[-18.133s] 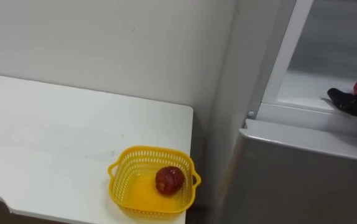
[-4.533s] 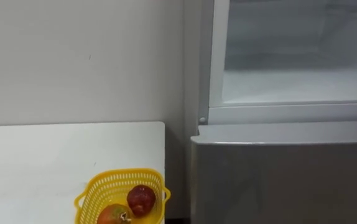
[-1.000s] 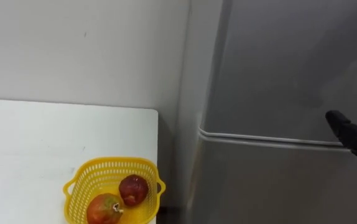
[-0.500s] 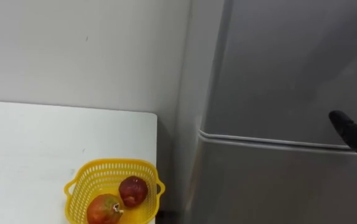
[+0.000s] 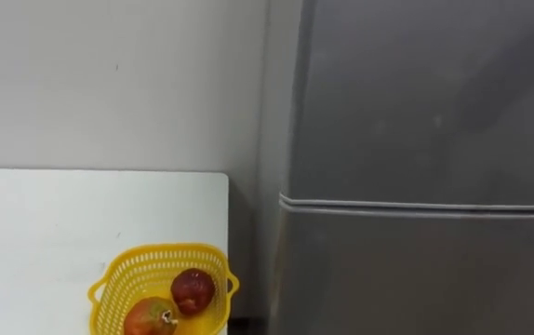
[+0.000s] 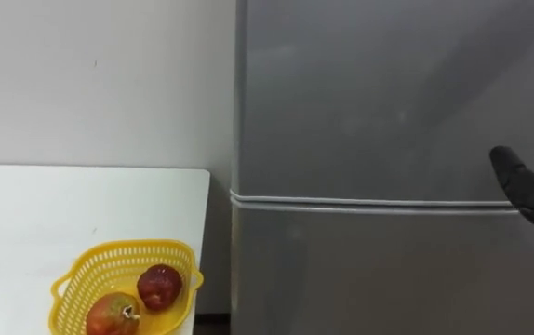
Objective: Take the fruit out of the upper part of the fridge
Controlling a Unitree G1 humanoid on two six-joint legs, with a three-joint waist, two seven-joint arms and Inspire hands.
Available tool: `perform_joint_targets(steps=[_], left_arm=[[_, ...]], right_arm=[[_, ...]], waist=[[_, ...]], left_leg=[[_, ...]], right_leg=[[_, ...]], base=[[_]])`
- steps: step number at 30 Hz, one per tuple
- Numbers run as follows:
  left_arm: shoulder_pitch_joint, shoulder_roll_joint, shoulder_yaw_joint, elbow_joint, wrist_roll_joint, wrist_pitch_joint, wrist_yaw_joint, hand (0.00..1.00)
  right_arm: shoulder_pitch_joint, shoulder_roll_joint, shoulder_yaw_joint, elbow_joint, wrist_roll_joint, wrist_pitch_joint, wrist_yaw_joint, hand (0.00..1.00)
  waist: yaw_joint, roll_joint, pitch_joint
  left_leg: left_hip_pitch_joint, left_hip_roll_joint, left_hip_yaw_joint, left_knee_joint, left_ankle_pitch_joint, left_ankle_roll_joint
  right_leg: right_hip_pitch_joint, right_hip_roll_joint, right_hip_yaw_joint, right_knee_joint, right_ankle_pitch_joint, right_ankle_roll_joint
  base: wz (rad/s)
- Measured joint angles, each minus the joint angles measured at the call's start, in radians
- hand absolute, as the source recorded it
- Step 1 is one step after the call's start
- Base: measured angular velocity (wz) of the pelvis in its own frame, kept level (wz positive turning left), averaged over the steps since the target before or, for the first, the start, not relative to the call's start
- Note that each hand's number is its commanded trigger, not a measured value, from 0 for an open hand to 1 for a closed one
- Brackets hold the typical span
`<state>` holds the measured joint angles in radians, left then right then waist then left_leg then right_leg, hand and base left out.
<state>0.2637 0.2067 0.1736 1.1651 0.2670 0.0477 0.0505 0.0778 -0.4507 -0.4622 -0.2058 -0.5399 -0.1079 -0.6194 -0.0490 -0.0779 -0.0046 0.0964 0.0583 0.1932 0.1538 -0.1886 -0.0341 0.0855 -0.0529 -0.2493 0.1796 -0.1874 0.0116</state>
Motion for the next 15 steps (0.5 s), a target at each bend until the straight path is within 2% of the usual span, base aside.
perform_joint_targets(steps=[3,7,8,10,13,14,15], left_arm=[[0.006,-0.001,0.001,-0.008,-0.001,0.003,0.003,0.0],[0.006,-0.002,0.001,-0.009,-0.001,0.013,0.007,0.0],[0.006,-0.003,0.0,-0.017,-0.001,0.019,0.008,0.0],[0.003,-0.003,0.0,-0.032,-0.001,0.028,0.008,0.0],[-0.008,-0.012,0.001,-0.039,-0.001,0.035,0.011,0.0],[-0.007,-0.016,0.001,-0.041,0.001,0.038,0.014,0.0],[-0.004,-0.022,0.002,-0.043,0.007,0.041,0.016,0.0]], right_arm=[[0.036,0.053,-0.025,0.035,0.041,-0.004,-0.048,0.0],[0.077,0.109,-0.037,0.107,0.076,0.004,-0.081,0.0],[0.093,0.117,-0.036,0.136,0.082,0.005,-0.09,0.0],[0.115,0.135,-0.029,0.19,0.081,0.015,-0.099,0.0],[0.16,0.181,-0.024,0.272,0.081,0.023,-0.1,0.0],[0.18,0.198,-0.009,0.306,0.086,0.027,-0.1,0.0],[0.198,0.207,0.015,0.346,0.086,0.036,-0.097,0.0]], waist=[[-0.009,0.003,-0.0072],[-0.012,0.006,-0.0072],[-0.013,0.014,-0.004],[-0.006,0.016,-0.0038],[0.001,0.022,0.0005],[0.001,0.024,0.0009],[0.001,0.026,-0.0019]], left_leg=[[0.001,-0.001,0.0,0.001,0.0,0.0],[0.001,-0.001,0.001,0.001,0.0,0.0],[0.001,-0.001,0.003,0.001,0.0,0.0],[0.003,0.0,0.01,0.001,0.0,0.0],[0.002,-0.001,0.011,-0.002,0.0,0.0],[0.002,0.0,0.015,-0.003,0.0,0.0],[0.003,0.0,0.018,-0.003,0.0,0.0]], right_leg=[[0.002,0.002,-0.001,-0.008,0.003,0.0],[0.001,0.001,-0.001,-0.009,0.003,0.001],[0.001,0.001,0.001,-0.01,0.003,0.001],[0.0,0.002,0.005,-0.009,0.003,0.001],[0.0,0.001,0.008,-0.01,0.003,0.001],[0.0,0.001,0.012,-0.01,0.002,0.001],[0.0,0.001,0.014,-0.009,0.002,0.001]], base=[[0.0],[0.0],[-0.04],[-0.04],[0.0],[-0.04],[-0.05]])
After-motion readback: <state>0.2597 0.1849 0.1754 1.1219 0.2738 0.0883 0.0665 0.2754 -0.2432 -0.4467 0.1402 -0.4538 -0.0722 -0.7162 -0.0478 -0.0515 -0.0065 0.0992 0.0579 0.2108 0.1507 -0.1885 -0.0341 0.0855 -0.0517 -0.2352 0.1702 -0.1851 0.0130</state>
